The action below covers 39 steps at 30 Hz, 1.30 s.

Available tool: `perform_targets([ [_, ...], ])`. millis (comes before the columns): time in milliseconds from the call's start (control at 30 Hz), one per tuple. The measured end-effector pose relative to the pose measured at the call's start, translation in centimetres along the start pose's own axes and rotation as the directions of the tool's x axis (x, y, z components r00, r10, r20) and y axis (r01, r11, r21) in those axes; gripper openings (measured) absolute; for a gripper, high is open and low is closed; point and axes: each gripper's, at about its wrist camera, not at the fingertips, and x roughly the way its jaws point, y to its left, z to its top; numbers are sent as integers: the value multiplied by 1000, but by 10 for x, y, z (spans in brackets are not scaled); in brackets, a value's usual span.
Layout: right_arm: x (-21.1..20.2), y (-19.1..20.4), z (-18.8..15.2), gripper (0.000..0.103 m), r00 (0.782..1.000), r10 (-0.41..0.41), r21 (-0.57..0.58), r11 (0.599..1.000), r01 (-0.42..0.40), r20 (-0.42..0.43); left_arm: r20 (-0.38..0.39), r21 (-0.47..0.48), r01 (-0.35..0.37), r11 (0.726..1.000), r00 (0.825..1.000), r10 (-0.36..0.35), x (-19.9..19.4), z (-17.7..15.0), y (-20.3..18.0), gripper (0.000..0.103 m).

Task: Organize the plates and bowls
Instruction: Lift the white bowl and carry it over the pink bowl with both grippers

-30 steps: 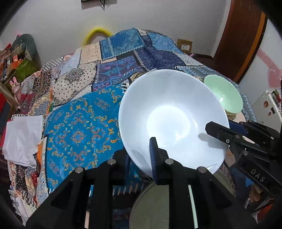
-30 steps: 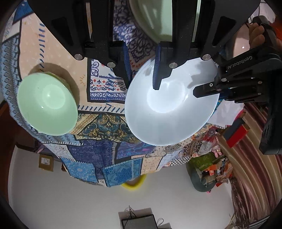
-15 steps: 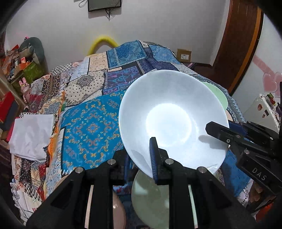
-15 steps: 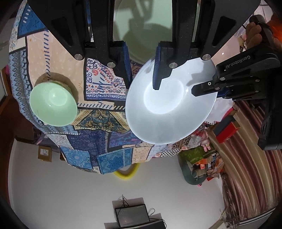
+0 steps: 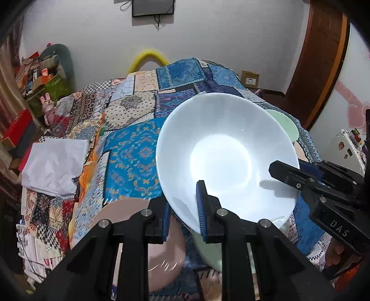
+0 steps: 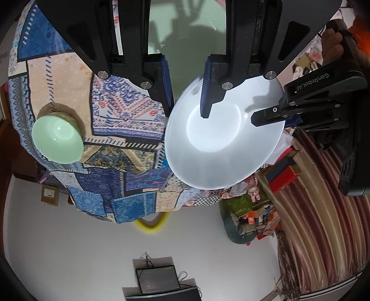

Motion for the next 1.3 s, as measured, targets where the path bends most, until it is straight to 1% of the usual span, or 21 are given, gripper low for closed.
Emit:
perform_targets([
  [300,9,30,-8,21,999,50,-28,998,-50,-19,-5,-45,-37,998,999,37,-18,-25,33,20],
  [733,34,72,-21,21,990,124,-61,990,-128,-71,-33,-119,-95,988,995,92,-28,-61,81,20],
  [1033,53,91,-32,21,983,143,-66,986,-151,-115,-75,-153,-107,982,993,96,-20,-79,104,20],
  [1300,71,96,-46,21,975,136,-61,987,-149,-176,-127,-157,-115,981,987,95,-2,-92,111,20],
])
